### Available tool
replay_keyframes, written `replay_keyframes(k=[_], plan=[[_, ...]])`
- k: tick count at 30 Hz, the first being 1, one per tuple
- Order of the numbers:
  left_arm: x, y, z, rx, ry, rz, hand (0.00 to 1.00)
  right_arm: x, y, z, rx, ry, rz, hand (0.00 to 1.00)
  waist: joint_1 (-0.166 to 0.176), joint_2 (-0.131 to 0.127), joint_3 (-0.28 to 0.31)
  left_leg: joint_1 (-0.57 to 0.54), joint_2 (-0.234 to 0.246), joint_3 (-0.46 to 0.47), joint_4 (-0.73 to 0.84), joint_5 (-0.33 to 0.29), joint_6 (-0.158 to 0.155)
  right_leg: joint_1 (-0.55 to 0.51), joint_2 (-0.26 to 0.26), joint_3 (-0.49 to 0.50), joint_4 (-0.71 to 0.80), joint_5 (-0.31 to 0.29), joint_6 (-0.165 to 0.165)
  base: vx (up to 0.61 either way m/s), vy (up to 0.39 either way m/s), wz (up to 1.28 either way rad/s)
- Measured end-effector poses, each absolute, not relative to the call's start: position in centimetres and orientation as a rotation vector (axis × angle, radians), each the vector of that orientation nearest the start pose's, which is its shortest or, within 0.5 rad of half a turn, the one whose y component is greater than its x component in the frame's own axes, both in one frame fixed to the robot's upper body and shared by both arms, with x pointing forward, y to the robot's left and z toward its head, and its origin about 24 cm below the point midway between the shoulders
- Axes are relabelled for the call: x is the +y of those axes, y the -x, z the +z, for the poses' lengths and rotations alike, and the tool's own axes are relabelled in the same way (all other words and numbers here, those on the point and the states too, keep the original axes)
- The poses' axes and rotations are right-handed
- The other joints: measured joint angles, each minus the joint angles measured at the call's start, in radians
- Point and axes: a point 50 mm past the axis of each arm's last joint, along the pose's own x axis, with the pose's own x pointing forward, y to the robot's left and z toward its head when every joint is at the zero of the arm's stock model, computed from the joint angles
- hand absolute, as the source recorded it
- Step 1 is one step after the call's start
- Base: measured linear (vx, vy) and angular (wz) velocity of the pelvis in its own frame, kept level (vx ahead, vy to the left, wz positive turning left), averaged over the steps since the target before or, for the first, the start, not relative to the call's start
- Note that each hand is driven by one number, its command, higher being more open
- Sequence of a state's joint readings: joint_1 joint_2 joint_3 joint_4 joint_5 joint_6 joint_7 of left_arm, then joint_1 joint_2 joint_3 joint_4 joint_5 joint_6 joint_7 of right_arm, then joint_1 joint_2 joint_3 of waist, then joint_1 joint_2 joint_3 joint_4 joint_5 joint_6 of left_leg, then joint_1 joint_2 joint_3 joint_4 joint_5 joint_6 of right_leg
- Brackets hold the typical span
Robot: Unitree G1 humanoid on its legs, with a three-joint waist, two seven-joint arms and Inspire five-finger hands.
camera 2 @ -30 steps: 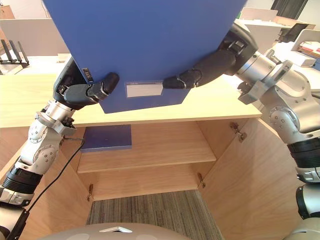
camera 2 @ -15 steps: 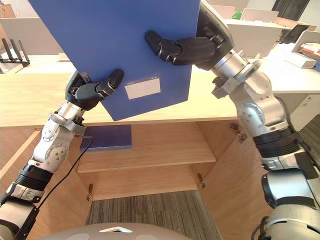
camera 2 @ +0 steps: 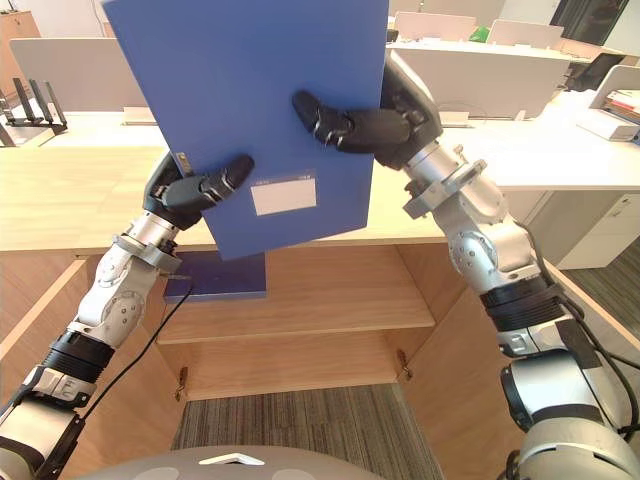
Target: Walk over to the cabinet, pick up the folder, carry it to the office cabinet, place the folder inside the office cabinet, then close the office cabinet door
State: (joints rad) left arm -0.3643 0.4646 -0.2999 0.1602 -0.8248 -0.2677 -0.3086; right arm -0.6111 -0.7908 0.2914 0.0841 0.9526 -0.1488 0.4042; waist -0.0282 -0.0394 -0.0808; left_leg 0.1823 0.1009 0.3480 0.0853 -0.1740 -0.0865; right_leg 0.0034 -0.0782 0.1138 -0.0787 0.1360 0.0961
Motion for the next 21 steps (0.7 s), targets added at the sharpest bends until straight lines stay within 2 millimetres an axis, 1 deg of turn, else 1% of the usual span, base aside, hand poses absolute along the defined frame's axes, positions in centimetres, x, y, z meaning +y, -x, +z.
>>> replay_keyframes(k=[4, 6, 7, 8, 9, 10, 12, 13, 14, 16, 18, 19, 21], plan=[[15.3, -29.3, 10.1, -0.258, 0.323, -0.539, 1.00, -18.8, -31.1, 20.0, -0.385, -0.036, 0.703, 0.00, 0.000, 0.000, 0.000, 0.000, 0.000, 0.000, -0.002, 0.000, 0.000, 0.000, 0.001, 0.000, 0.000, 0.000, 0.000, 0.00, 0.000, 0.00], [15.3, -28.1, 8.4, -0.205, 0.364, -0.530, 1.00, -19.0, -30.4, 18.3, -0.326, -0.053, 0.700, 0.00, 0.000, 0.000, 0.000, -0.001, 0.000, -0.001, -0.003, 0.000, 0.000, -0.001, 0.001, -0.001, 0.000, 0.000, 0.000, 0.00, 0.000, 0.00], [15.2, -27.7, 8.1, -0.191, 0.375, -0.534, 1.00, -19.1, -30.1, 17.9, -0.318, -0.055, 0.698, 0.00, 0.000, 0.000, 0.000, -0.002, 0.000, -0.002, -0.003, 0.000, 0.000, -0.002, 0.001, -0.001, 0.000, 0.000, 0.000, -0.04, -0.019, 0.02], [15.3, -26.9, 7.3, -0.166, 0.394, -0.539, 1.00, -19.3, -29.5, 17.1, -0.302, -0.062, 0.701, 0.00, 0.001, 0.001, 0.001, -0.004, 0.000, -0.004, -0.002, 0.000, 0.000, -0.002, 0.000, -0.001, 0.000, 0.000, 0.000, -0.04, -0.017, 0.03], [15.3, -26.6, 7.0, -0.155, 0.400, -0.545, 1.00, -19.5, -29.2, 16.8, -0.297, -0.064, 0.700, 0.00, 0.002, 0.001, 0.001, -0.005, 0.000, -0.005, -0.002, 0.000, 0.001, -0.003, 0.000, -0.002, 0.000, 0.000, 0.000, -0.05, -0.022, 0.06], [15.7, -25.8, 6.4, -0.134, 0.408, -0.545, 1.00, -20.0, -28.6, 16.4, -0.290, -0.066, 0.701, 0.00, 0.001, 0.003, 0.003, -0.009, -0.001, -0.010, -0.003, 0.001, 0.002, -0.003, 0.000, -0.003, 0.000, 0.000, 0.000, -0.05, -0.019, 0.07], [16.4, -25.3, 5.8, -0.114, 0.408, -0.530, 1.00, -20.6, -28.2, 16.2, -0.291, -0.067, 0.693, 0.00, 0.001, 0.006, 0.005, -0.013, -0.001, -0.013, -0.002, 0.001, 0.002, -0.004, -0.002, -0.004, 0.000, 0.000, 0.000, -0.06, -0.023, 0.06], [17.4, -24.9, 5.4, -0.079, 0.383, -0.522, 1.00, -21.5, -27.8, 16.4, -0.303, -0.063, 0.674, 0.00, 0.001, 0.009, 0.008, -0.015, -0.001, -0.014, -0.001, 0.001, 0.002, -0.005, -0.002, -0.006, 0.000, 0.000, 0.000, -0.05, -0.026, 0.04], [17.8, -24.7, 5.2, -0.062, 0.365, -0.525, 1.00, -21.9, -27.7, 16.5, -0.311, -0.059, 0.665, 0.00, 0.001, 0.011, 0.010, -0.015, 0.000, -0.015, -0.001, 0.002, 0.002, -0.005, -0.002, -0.009, 0.000, 0.000, 0.000, -0.05, -0.028, 0.04], [19.2, -23.7, 4.7, 0.013, 0.291, -0.597, 1.00, -23.1, -27.1, 17.4, -0.341, -0.031, 0.635, 0.00, 0.001, 0.017, 0.014, -0.016, 0.000, -0.016, -0.001, 0.002, 0.002, -0.005, -0.002, -0.011, 0.000, -0.001, 0.000, -0.04, -0.022, 0.02], [19.6, -22.8, 3.9, 0.077, 0.267, -0.660, 1.00, -23.8, -26.9, 18.0, -0.356, -0.012, 0.622, 0.00, 0.001, 0.020, 0.015, -0.016, 0.001, -0.014, -0.001, 0.001, 0.001, -0.005, -0.002, -0.011, 0.000, -0.001, 0.001, -0.04, -0.017, -0.01], [19.3, -22.1, 3.1, 0.143, 0.267, -0.720, 1.00, -24.1, -26.8, 18.2, -0.361, -0.012, 0.615, 0.00, 0.001, 0.019, 0.015, -0.016, 0.002, -0.012, -0.001, -0.001, 0.000, -0.006, -0.002, -0.011, 0.000, -0.002, 0.001, -0.04, -0.012, -0.02], [18.6, -21.0, 1.3, 0.260, 0.272, -0.794, 1.00, -24.1, -26.8, 18.2, -0.363, -0.017, 0.617, 0.00, 0.001, 0.018, 0.016, -0.016, 0.009, -0.011, -0.001, -0.003, -0.001, -0.006, -0.002, -0.012, 0.000, -0.004, -0.001, 0.00, 0.000, 0.00]])
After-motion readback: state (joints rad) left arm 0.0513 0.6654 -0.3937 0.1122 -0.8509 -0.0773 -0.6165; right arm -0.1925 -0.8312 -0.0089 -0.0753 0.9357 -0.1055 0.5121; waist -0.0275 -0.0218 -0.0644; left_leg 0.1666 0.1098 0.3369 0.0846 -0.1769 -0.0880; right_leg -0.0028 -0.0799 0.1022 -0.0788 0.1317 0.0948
